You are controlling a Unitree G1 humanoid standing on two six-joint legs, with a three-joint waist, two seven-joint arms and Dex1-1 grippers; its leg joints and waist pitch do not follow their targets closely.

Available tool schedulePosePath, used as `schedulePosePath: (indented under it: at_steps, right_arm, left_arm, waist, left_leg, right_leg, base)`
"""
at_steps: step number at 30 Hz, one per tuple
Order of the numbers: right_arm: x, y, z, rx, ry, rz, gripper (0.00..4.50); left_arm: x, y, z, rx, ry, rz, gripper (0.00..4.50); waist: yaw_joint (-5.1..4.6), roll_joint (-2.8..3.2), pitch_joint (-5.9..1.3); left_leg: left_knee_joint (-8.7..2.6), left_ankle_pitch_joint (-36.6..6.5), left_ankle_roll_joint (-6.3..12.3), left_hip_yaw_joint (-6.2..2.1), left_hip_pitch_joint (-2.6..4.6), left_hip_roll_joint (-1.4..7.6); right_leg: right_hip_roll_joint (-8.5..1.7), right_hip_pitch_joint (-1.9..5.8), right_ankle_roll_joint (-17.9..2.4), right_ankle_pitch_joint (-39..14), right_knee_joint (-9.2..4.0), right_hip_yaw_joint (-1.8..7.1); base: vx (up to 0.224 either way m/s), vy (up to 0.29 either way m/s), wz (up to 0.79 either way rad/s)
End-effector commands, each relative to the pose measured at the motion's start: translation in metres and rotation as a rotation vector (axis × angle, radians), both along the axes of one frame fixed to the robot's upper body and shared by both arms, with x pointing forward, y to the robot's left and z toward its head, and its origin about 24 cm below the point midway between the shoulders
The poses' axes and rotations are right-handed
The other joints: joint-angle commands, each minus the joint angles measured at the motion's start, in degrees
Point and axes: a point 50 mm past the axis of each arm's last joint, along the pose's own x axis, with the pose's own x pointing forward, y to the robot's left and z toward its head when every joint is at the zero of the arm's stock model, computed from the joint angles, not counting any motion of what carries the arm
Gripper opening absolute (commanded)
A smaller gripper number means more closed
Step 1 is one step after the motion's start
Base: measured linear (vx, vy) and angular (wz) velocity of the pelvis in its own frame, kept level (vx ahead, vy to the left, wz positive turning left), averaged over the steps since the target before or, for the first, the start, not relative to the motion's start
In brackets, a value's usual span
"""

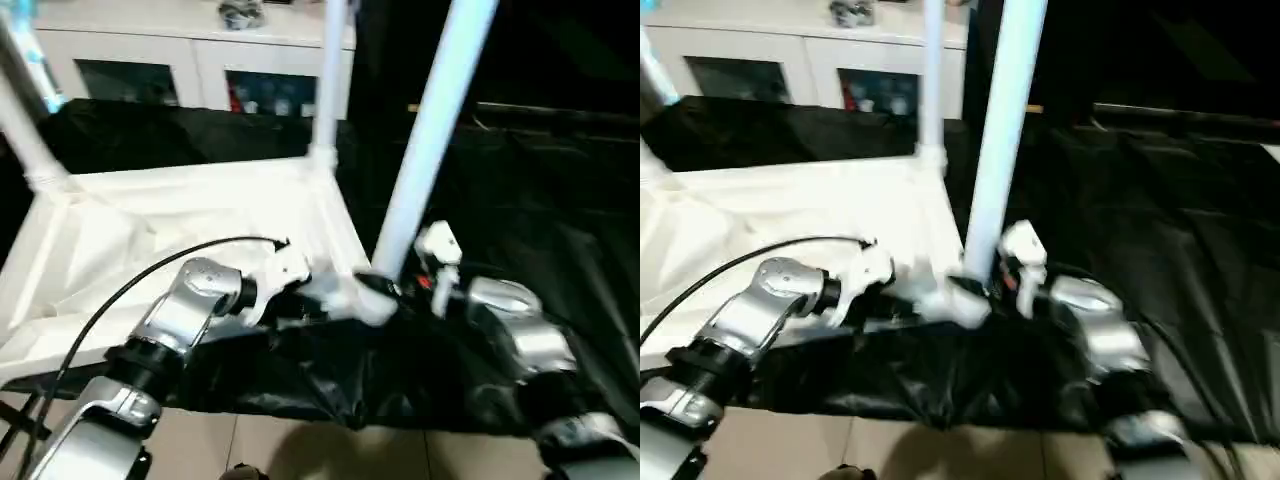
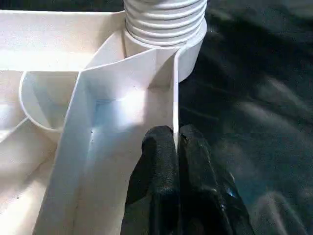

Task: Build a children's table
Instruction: Insert table leg to table base

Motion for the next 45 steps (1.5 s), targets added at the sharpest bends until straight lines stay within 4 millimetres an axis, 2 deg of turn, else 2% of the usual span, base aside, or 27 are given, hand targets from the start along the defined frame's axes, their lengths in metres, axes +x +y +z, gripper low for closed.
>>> schedulePosePath:
  at_steps: [1,2,3,4,5,6,7,8,9,10,11,12,13,14,15,16,17,18,19,20,22,24,29,36,39,44,45]
  right_arm:
    - [-0.011,-0.004,-0.038,-0.081,0.154,-0.07,1.93]
    - [-0.007,-0.001,-0.04,-0.084,0.155,-0.121,1.93]
    - [0.0,0.009,-0.043,-0.082,0.162,-0.207,1.93]
    - [0.0,0.009,-0.043,-0.082,0.162,-0.207,1.93]
    - [0.007,0.017,-0.046,-0.083,0.187,-0.31,1.93]
    - [0.009,0.019,-0.046,-0.082,0.194,-0.34,1.93]
    - [0.013,0.023,-0.047,-0.082,0.204,-0.391,1.93]
    - [0.015,0.026,-0.047,-0.075,0.216,-0.424,1.93]
    - [0.018,0.032,-0.046,-0.059,0.239,-0.477,1.93]
    - [0.018,0.032,-0.046,-0.059,0.239,-0.477,1.93]
    - [0.019,0.033,-0.046,-0.052,0.245,-0.49,1.93]
    - [0.019,0.036,-0.045,-0.058,0.238,-0.485,1.93]
    - [0.02,0.04,-0.044,-0.062,0.233,-0.48,1.93]
    - [0.021,0.044,-0.043,-0.063,0.229,-0.477,1.93]
    - [0.021,0.046,-0.043,-0.061,0.227,-0.471,1.93]
    - [0.021,0.049,-0.042,-0.058,0.225,-0.465,1.93]
    - [0.023,0.054,-0.04,-0.055,0.221,-0.455,1.93]
    - [0.023,0.054,-0.04,-0.055,0.221,-0.455,1.93]
    - [0.023,0.056,-0.039,-0.054,0.217,-0.445,1.93]
    - [0.023,0.057,-0.039,-0.054,0.216,-0.445,1.93]
    - [0.024,0.059,-0.039,-0.06,0.212,-0.441,1.93]
    - [0.024,0.061,-0.039,-0.067,0.205,-0.437,1.93]
    - [0.025,0.062,-0.038,-0.091,0.186,-0.426,1.93]
    - [0.026,0.062,-0.035,-0.065,0.186,-0.394,1.93]
    - [0.028,0.062,-0.032,-0.045,0.186,-0.392,2.63]
    - [0.032,0.059,-0.026,-0.022,0.187,-0.388,2.88]
    - [0.033,0.059,-0.025,-0.022,0.186,-0.386,3.1]
  left_arm:
    - [0.01,-0.014,0.026,-0.061,-0.102,0.034,0.0]
    - [0.013,-0.018,0.027,-0.061,-0.11,0.078,0.0]
    - [0.016,-0.027,0.029,-0.069,-0.121,0.174,0.0]
    - [0.016,-0.027,0.029,-0.069,-0.121,0.174,0.0]
    - [0.017,-0.037,0.031,-0.09,-0.126,0.239,0.0]
    - [0.017,-0.04,0.031,-0.093,-0.126,0.259,0.0]
    - [0.018,-0.045,0.031,-0.096,-0.129,0.287,0.0]
    - [0.019,-0.049,0.031,-0.103,-0.135,0.322,0.0]
    - [0.02,-0.056,0.031,-0.108,-0.145,0.369,0.0]
    - [0.02,-0.056,0.031,-0.108,-0.145,0.369,0.0]
    - [0.021,-0.057,0.031,-0.106,-0.149,0.376,0.0]
    - [0.021,-0.059,0.03,-0.103,-0.155,0.381,0.0]
    - [0.022,-0.06,0.03,-0.093,-0.163,0.388,0.0]
    - [0.023,-0.06,0.029,-0.084,-0.17,0.4,0.0]
    - [0.024,-0.059,0.029,-0.079,-0.174,0.406,0.0]
    - [0.024,-0.058,0.029,-0.075,-0.179,0.413,0.0]
    - [0.027,-0.056,0.029,-0.061,-0.191,0.437,0.0]
    - [0.027,-0.056,0.029,-0.061,-0.191,0.437,0.0]
    - [0.027,-0.055,0.03,-0.061,-0.192,0.44,0.0]
    - [0.027,-0.055,0.03,-0.059,-0.192,0.445,0.0]
    - [0.027,-0.053,0.03,-0.058,-0.193,0.452,0.0]
    - [0.028,-0.051,0.03,-0.058,-0.2,0.449,0.0]
    - [0.028,-0.048,0.03,-0.059,-0.205,0.434,0.0]
    - [0.025,-0.05,0.031,-0.08,-0.204,0.364,0.0]
    - [0.023,-0.05,0.031,-0.085,-0.199,0.337,0.0]
    - [0.018,-0.052,0.033,-0.104,-0.196,0.245,0.0]
    - [0.018,-0.052,0.033,-0.105,-0.194,0.236,0.0]
  waist:
    - [-1.07,0.79,-2.09]
    - [-1.16,0.96,-1.81]
    - [-0.91,1.26,-1.7]
    - [-0.85,0.93,-1.33]
    - [-1.15,0.65,-1.23]
    - [-1.78,-0.06,-0.65]
    - [-1.97,1.95,-0.41]
    - [3.16,3.55,-0.64]
    - [3.76,2.5,-1.15]
    - [2.73,-1.76,-3.79]
    - [1.81,-4.77,-1.9]
    - [3.77,-2.66,-2.11]
    - [4.32,-2.41,-1.86]
    - [4.77,-0.69,-3.07]
    - [3.52,-0.46,-4.08]
    - [2.59,-0.24,-4.06]
    - [2.27,-0.32,-4.11]
    - [2.34,-0.28,-4.1]
    - [2.05,-0.38,-3.8]
    - [2.05,-0.38,-3.8]
    - [1.6,-0.15,-3.46]
    - [1.28,0.07,-3.49]
    - [0.74,0.01,-3.59]
    - [0.8,0.05,-3.73]
    - [0.77,0.09,-3.96]
    - [0.67,0.0,-4.23]
    - [0.73,0.11,-4.22]
  left_leg:
    - [-6.38,-42.5,-3.6,-2.74,1.7,3.07]
    - [-7.78,-46.1,-4.54,-2.56,1.69,3.68]
    - [-8.8,-48.2,-5.22,-1.85,1.75,3.85]
    - [-9.03,-48.0,-5.29,-0.88,2.24,3.33]
    - [-8.28,-47.1,-5.09,-0.6,2.82,2.8]
    - [-6.0,-43.5,-4.08,-0.5,4.62,1.47]
    - [-6.68,-43.1,-3.41,0.62,3.29,1.96]
    - [-13.37,-53.2,-8.41,4.65,-7.03,1.99]
    - [-13.62,-51.9,-9.0,6.36,-5.9,0.91]
    - [-8.64,-31.9,-7.05,4.38,2.48,2.0]
    - [2.96,-19.5,-4.69,1.81,6.87,0.63]
    - [3.24,-1.4,2.08,-3.69,-1.35,-2.19]
    - [2.41,0.0,2.01,-3.57,-2.68,-1.75]
    - [-1.77,1.4,0.7,-2.73,-0.21,1.29]
    - [-1.87,3.8,2.59,-2.25,2.12,1.62]
    - [-1.47,6.5,4.4,-1.95,1.11,1.58]
    - [-1.7,7.0,4.95,-1.95,0.21,1.42]
    - [-1.59,4.4,5.63,-1.45,0.59,1.43]
    - [-2.08,-0.1,5.64,-1.35,0.45,1.57]
    - [-2.08,-0.1,5.64,-1.35,0.45,1.57]
    - [-2.95,-7.2,3.23,-1.07,0.67,2.1]
    - [-3.31,-9.4,1.65,-0.85,1.07,2.46]
    - [-3.34,-7.6,1.33,-0.52,0.83,2.34]
    - [-3.3,-7.5,1.71,-0.34,0.86,2.33]
    - [-3.16,-6.3,2.22,-0.3,0.81,2.33]
    - [-2.96,-5.3,2.86,-0.24,0.67,2.25]
    - [-2.97,-5.4,2.94,-0.17,0.8,2.35]
  right_leg:
    - [-3.11,1.96,-3.2,-39.5,-4.29,0.13]
    - [-2.52,2.07,-4.6,-34.1,-3.28,0.3]
    - [-2.05,1.97,-6.5,-29.5,-1.69,0.68]
    - [-1.7,1.19,-7.0,-30.8,-2.12,0.52]
    - [-1.92,0.74,-6.3,-34.1,-3.11,0.28]
    - [-2.03,-0.4,-2.8,-44.1,-7.16,-2.29]
    - [-0.79,2.11,-0.4,-42.8,-5.48,-6.48]
    - [1.86,9.29,-4.6,-18.8,8.8,-4.55]
    - [2.63,8.1,-3.8,-16.4,9.7,-3.79]
    - [-2.26,3.32,0.1,-38.9,6.17,3.74]
    - [-7.45,-4.49,0.2,-60.5,-5.05,3.87]
    - [-9.15,3.66,-2.9,-55.3,-4.21,8.7]
    - [-8.45,4.94,-2.5,-47.9,-2.95,7.5]
    - [-5.15,3.6,-6.2,-24.7,0.1,5.35]
    - [-2.08,2.3,-10.5,-2.8,2.79,4.34]
    - [-1.66,2.83,-14.6,9.4,3.52,4.12]
    - [-1.81,3.79,-15.5,11.9,3.63,3.84]
    - [-2.08,3.47,-16.6,13.0,3.01,3.94]
    - [-2.43,3.85,-17.2,9.5,2.5,3.89]
    - [-2.43,3.85,-17.2,9.5,2.5,3.89]
    - [-2.81,3.88,-16.0,-2.4,1.23,3.79]
    - [-2.78,3.57,-15.7,-6.1,0.84,3.83]
    - [-2.75,3.7,-15.4,-2.2,0.96,4.0]
    - [-2.91,3.66,-15.2,-3.0,0.82,4.1]
    - [-2.82,3.75,-15.8,-0.2,1.12,4.11]
    - [-2.83,3.9,-16.5,2.2,1.39,4.11]
    - [-2.83,3.75,-16.7,2.1,1.4,4.12]
  base:
    - [0.0,0.0,0.0]
    - [0.0,0.0,0.0]
    - [0.0,0.0,0.0]
    - [-0.05,-0.013,0.09]
    - [-0.05,-0.013,0.09]
    - [0.0,0.0,0.0]
    - [0.0,0.0,0.0]
    - [0.0,0.0,0.0]
    - [0.0,0.0,0.0]
    - [0.098,-0.126,0.03]
    - [0.082,-0.156,0.06]
    - [0.156,-0.205,-0.08]
    - [0.115,-0.07,-0.17]
    - [0.115,-0.07,-0.17]
    - [0.0,0.0,0.0]
    - [0.0,0.0,0.0]
    - [0.0,0.0,0.0]
    - [0.0,0.0,0.0]
    - [0.0,0.0,0.0]
    - [0.0,0.0,0.0]
    - [0.0,0.0,0.0]
    - [0.0,0.0,0.0]
    - [0.0,0.0,0.0]
    - [0.0,0.0,0.0]
    - [0.0,0.0,0.0]
    - [0.0,0.0,0.0]
    - [0.0,0.0,0.0]
